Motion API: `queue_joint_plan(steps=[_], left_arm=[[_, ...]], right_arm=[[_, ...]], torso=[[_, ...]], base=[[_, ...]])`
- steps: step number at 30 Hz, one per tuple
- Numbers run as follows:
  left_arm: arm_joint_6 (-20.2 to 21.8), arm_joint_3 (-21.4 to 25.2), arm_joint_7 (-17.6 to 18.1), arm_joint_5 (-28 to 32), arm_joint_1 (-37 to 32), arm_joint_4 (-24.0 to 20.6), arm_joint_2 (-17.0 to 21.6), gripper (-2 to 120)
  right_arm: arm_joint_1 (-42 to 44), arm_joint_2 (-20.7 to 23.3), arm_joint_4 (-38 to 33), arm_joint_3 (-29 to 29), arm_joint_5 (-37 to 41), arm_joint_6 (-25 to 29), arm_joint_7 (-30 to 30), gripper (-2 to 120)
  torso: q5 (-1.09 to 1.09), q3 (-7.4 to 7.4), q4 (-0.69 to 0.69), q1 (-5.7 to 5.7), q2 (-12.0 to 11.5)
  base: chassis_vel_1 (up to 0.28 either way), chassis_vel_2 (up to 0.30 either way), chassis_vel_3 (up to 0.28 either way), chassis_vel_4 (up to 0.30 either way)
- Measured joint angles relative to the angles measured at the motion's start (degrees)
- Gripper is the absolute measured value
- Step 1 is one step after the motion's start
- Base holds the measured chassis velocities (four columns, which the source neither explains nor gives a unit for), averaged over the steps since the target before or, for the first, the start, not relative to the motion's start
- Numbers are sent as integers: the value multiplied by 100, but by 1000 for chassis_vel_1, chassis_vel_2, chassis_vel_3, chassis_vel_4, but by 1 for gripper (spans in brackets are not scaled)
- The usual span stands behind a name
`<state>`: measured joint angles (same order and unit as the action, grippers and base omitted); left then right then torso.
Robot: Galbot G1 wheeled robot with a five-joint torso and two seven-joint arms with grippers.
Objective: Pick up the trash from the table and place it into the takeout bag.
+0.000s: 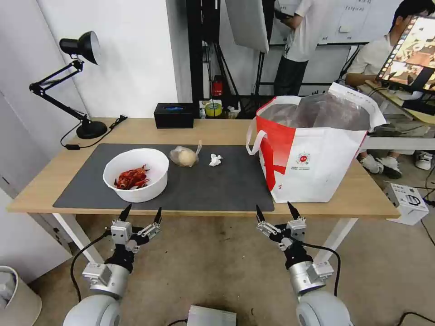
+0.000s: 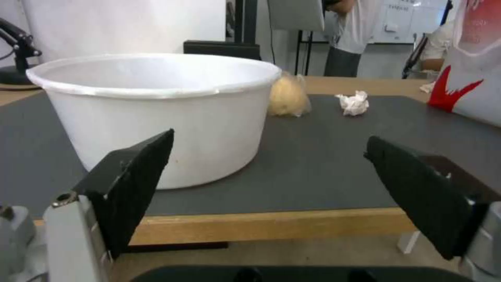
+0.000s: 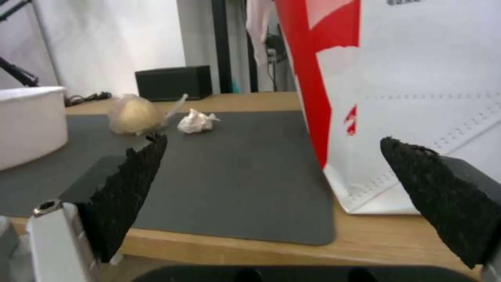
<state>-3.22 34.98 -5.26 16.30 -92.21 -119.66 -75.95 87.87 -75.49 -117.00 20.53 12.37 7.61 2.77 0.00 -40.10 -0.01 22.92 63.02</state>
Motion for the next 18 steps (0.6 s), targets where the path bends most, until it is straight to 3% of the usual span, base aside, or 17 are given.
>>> queue_joint_plan(steps=[8, 18], left_arm=[[-51, 38, -3, -101, -139, -104, -109, 100], [-82, 2, -5, -341, -356, -281, -278, 100]], right_arm=[[-365, 61, -19, -278, 247, -35, -45, 100], [-1544, 226, 486, -749, 759, -315, -6, 100]], torso=[[0, 0, 1, 0, 0], [1, -1, 0, 0, 0]], base=[[0, 0, 0, 0], [0, 0, 0, 0]])
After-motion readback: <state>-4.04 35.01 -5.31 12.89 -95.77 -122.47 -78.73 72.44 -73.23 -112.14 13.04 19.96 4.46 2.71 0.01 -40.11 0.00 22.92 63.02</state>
